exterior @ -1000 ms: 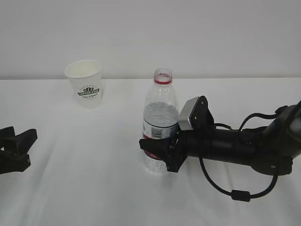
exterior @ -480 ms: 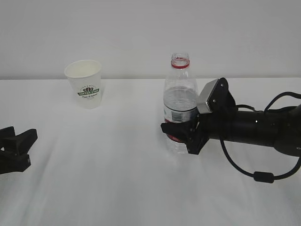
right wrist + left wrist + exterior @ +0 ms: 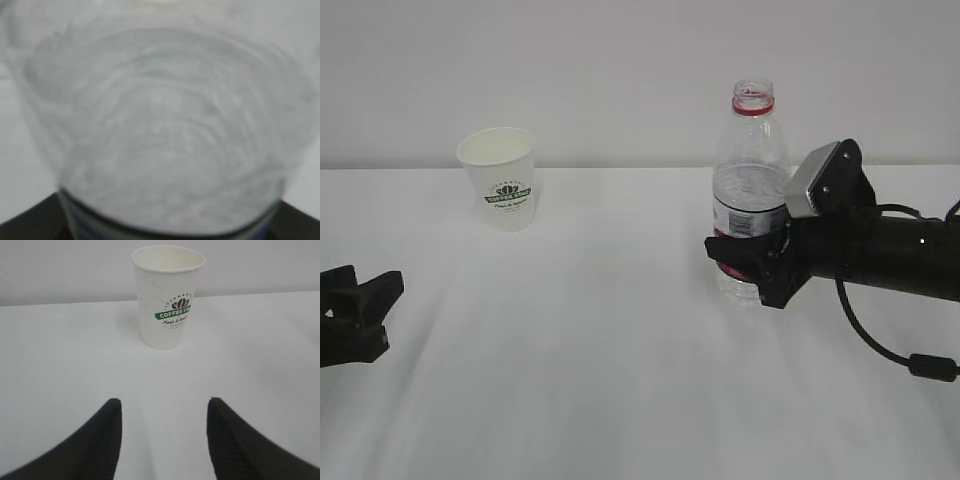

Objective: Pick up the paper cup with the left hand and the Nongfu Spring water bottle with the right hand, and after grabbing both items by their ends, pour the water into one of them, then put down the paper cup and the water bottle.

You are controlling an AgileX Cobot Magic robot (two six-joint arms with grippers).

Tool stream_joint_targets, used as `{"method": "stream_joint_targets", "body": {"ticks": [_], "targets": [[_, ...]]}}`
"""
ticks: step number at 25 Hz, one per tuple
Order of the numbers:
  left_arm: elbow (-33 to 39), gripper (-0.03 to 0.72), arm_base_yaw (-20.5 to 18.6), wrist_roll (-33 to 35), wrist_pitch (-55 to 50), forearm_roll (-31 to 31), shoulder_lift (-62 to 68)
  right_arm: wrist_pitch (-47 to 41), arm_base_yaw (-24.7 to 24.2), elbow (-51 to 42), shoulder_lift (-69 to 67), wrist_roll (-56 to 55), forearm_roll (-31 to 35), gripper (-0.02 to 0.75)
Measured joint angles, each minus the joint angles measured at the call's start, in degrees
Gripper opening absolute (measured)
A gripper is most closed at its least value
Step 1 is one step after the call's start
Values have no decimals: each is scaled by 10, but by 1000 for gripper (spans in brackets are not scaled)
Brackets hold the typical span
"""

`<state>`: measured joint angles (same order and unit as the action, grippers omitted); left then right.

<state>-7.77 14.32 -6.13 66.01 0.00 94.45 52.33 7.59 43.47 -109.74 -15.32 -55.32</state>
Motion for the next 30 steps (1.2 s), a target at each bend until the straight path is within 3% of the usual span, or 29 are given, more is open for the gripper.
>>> {"method": "stream_joint_targets", "body": {"ticks": [10,24,27,30], "targets": [[-50,398,0,0,0,27,36,44,-8,-73,25,-1,42,460],[-132,452,0,20,0,35,108,60,-8,-77,25,-1,54,459],[-153,461,-12,20,0,75,133,60,-8,-77,25,-1,54,459],[-169,463,-52,8,0,145,148,60,-8,-77,25,-1,54,459]]}}
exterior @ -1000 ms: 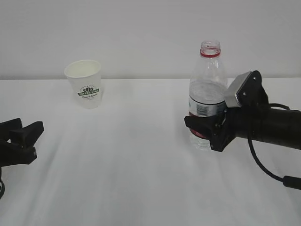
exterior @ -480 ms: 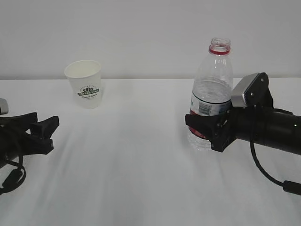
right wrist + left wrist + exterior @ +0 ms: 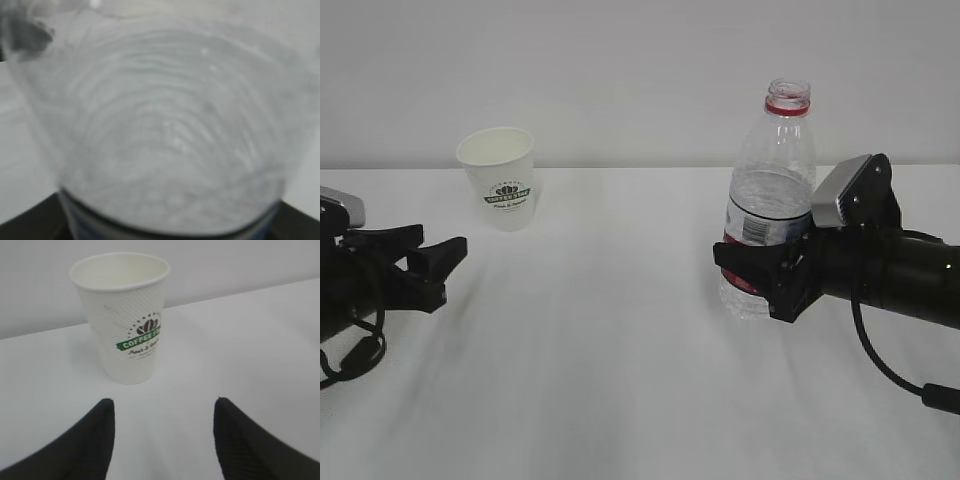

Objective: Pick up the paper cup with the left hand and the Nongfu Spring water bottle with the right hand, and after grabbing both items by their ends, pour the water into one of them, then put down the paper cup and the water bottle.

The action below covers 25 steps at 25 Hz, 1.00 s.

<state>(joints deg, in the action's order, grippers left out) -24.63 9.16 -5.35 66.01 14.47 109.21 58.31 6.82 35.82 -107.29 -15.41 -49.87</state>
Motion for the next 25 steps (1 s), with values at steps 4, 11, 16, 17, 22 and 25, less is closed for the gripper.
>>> {"method": "stream_joint_targets", "body": {"ticks": [4,11,16,17,22,25], "targets": [[-22,464,-92,-43,0,102,4,0,0,0,0,0,0,459],[-101,465,-221,-178,-70,364,4,0,0,0,0,0,0,459],[-169,463,-237,-217,-108,456,12,0,0,0,0,0,0,459],[-180,463,-237,-221,-112,464,18,0,0,0,0,0,0,459],[-214,461,-237,-244,-109,492,57,0,0,0,0,0,0,459],[-218,459,-237,-245,-103,497,72,0,0,0,0,0,0,459]]}}
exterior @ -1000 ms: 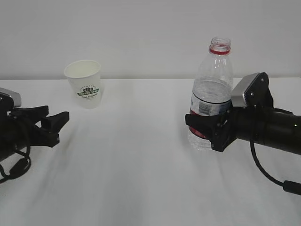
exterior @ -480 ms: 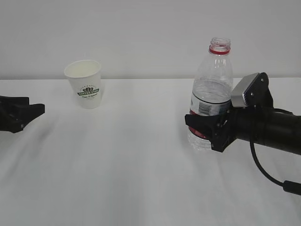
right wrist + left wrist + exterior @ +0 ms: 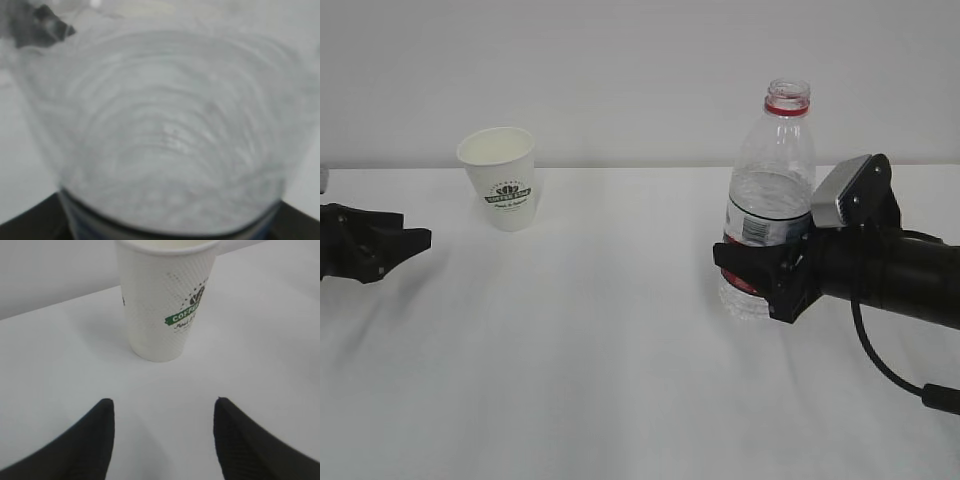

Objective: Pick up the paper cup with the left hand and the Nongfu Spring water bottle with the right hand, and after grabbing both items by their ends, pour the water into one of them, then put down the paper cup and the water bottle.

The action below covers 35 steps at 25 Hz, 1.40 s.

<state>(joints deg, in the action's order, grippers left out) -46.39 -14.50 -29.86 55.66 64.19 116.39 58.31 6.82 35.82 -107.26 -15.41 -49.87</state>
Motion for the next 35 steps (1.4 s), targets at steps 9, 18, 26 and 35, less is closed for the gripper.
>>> {"method": "stream_joint_targets", "body": {"ticks": [9,18,26,35], "targets": [[0,454,0,-1,27,-20,3,0,0,0,0,0,0,459],[0,473,8,73,52,-39,4,0,0,0,0,0,-4,458],[-5,650,65,113,31,-126,17,0,0,0,0,-2,-27,458],[-40,662,106,114,29,-173,77,0,0,0,0,-6,-31,458]]}}
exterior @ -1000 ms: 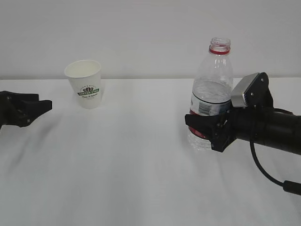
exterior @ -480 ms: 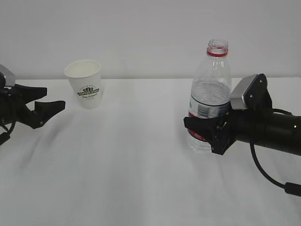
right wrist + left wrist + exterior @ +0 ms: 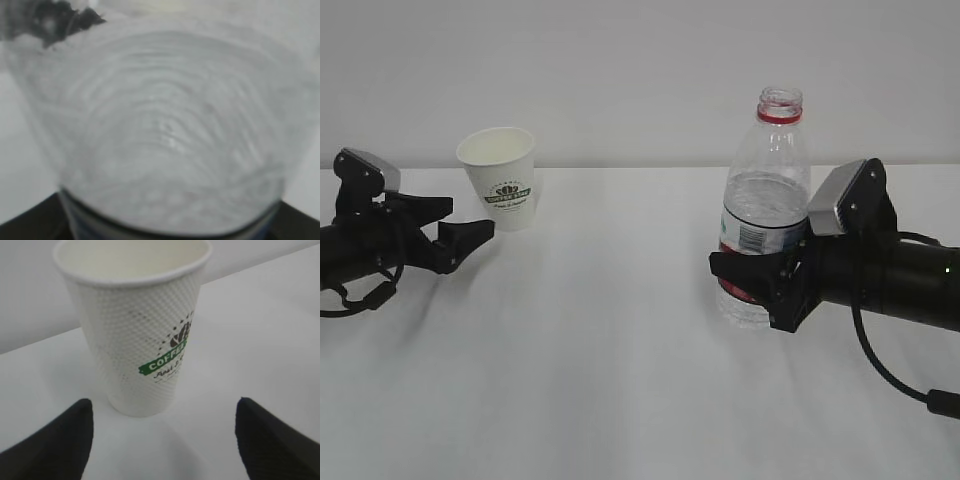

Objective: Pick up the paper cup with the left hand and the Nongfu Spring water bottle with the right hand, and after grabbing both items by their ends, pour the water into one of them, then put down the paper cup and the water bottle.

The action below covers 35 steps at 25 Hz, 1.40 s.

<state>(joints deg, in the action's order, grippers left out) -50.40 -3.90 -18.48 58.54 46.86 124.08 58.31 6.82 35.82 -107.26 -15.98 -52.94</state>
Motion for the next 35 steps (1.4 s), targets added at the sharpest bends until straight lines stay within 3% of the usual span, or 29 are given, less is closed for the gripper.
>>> {"method": "stream_joint_targets", "body": {"ticks": [22,35], "targets": [[-105,661,12,-26,-13,-24,66,0,0,0,0,-5,-2,458],[-140,661,51,-29,-28,-25,102,0,0,0,1,-7,-4,452]]}}
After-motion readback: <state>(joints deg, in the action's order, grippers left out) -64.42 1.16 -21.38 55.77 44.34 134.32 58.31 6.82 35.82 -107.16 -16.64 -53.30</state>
